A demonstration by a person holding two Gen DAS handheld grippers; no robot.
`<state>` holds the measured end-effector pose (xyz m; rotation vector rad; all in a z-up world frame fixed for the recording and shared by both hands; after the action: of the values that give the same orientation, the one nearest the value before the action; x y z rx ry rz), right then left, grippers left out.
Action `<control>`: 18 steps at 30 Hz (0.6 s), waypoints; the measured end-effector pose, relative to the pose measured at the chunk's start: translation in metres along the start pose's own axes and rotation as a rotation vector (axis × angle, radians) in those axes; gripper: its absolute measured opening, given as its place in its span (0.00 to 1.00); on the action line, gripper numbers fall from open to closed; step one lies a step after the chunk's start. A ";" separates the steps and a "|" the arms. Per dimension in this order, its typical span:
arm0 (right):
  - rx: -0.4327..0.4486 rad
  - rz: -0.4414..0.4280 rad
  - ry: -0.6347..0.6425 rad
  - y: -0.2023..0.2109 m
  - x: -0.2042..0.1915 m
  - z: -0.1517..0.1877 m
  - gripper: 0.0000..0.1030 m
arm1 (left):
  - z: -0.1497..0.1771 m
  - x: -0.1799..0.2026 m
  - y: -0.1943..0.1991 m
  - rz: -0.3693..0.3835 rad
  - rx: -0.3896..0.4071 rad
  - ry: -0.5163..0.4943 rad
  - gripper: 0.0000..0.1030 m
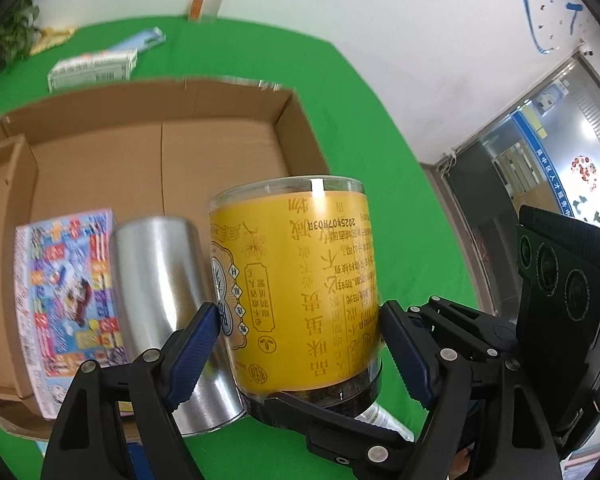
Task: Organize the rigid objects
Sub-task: 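Lift the yellow jar and lower it into the box beside the cylinder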
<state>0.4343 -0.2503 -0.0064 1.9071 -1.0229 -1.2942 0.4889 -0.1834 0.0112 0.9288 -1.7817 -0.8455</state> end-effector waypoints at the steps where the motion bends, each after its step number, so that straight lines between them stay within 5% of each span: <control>1: -0.013 -0.003 -0.008 -0.006 0.004 0.001 0.81 | 0.001 -0.002 -0.007 -0.001 -0.015 0.011 0.77; 12: -0.125 0.024 -0.033 -0.034 0.028 0.012 0.81 | 0.017 -0.006 -0.053 -0.040 -0.096 0.051 0.71; 18: -0.133 0.081 -0.044 -0.039 0.035 0.024 0.82 | 0.008 -0.016 -0.030 -0.103 -0.012 0.065 0.67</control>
<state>0.4294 -0.2618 -0.0633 1.7280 -0.9996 -1.3290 0.4927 -0.1823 -0.0238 1.0356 -1.6837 -0.8801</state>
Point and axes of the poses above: each gripper's, at about its wrist camera, not at the fingertips, and y roughly against the way its jaws point, x to its right, z to its underside, the point moved 1 cm from there along -y, roughly the way its jaws point, and after that the axes turned 2 degrees about -y, right-handed, at the moved point
